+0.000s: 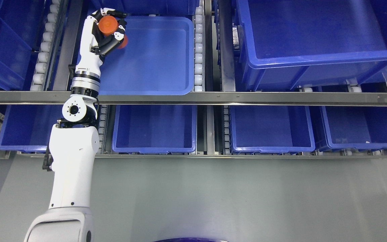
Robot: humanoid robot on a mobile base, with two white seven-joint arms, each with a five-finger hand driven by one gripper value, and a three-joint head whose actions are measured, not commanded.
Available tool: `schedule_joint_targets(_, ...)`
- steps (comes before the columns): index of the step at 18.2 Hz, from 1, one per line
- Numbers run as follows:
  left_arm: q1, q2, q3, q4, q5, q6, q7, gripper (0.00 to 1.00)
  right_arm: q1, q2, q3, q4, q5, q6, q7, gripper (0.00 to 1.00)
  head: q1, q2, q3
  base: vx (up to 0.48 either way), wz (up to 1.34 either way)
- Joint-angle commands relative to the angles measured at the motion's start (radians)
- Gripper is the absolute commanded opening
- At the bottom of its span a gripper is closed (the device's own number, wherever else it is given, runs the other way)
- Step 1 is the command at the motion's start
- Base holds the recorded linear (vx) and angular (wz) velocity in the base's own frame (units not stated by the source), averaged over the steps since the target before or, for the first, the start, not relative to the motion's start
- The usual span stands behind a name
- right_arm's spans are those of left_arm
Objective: Grab orange capacitor from left shelf to right desk
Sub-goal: 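Lift the capacitor with the left hand up out of the bin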
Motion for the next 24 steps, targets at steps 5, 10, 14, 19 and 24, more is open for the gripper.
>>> schedule_joint_targets(5, 0.094, 0.016, -0.003, -0.415, 0.073, -0.033, -0.001, 0.00, -0.002, -0.017, -0.011, -0.034, 0.005, 0.000, 0.001, 1.00, 0.0000, 0.000, 0.000, 0.000, 0.00)
schedule_joint_targets(10, 0.093, 0.016, -0.005, -0.425, 0.073, -0.088, -0.001, 0.00, -0.002, -0.017, -0.011, -0.034, 0.005, 0.000, 0.001, 1.00, 0.0000, 0.000, 0.000, 0.000, 0.00)
schedule_joint_targets(14, 0.109, 0.016, -0.007, -0.425, 0.078, -0.157, -0.001, 0.00, -0.002, -0.017, -0.011, -0.034, 0.005, 0.000, 0.001, 1.00, 0.0000, 0.000, 0.000, 0.000, 0.00)
schedule_joint_targets(19, 0.146, 0.016, -0.030, -0.425, 0.086, -0.229, -0.002, 0.00, -0.002, -0.017, -0.011, -0.034, 0.005, 0.000, 0.001, 1.00, 0.0000, 0.000, 0.000, 0.000, 0.00)
schedule_joint_targets(24, 0.172, 0.016, -0.072, -0.425, 0.089, -0.292, -0.001, 0.00, -0.002, -0.017, -0.011, -0.034, 0.005, 0.000, 0.001, 1.00, 0.0000, 0.000, 0.000, -0.003, 0.01)
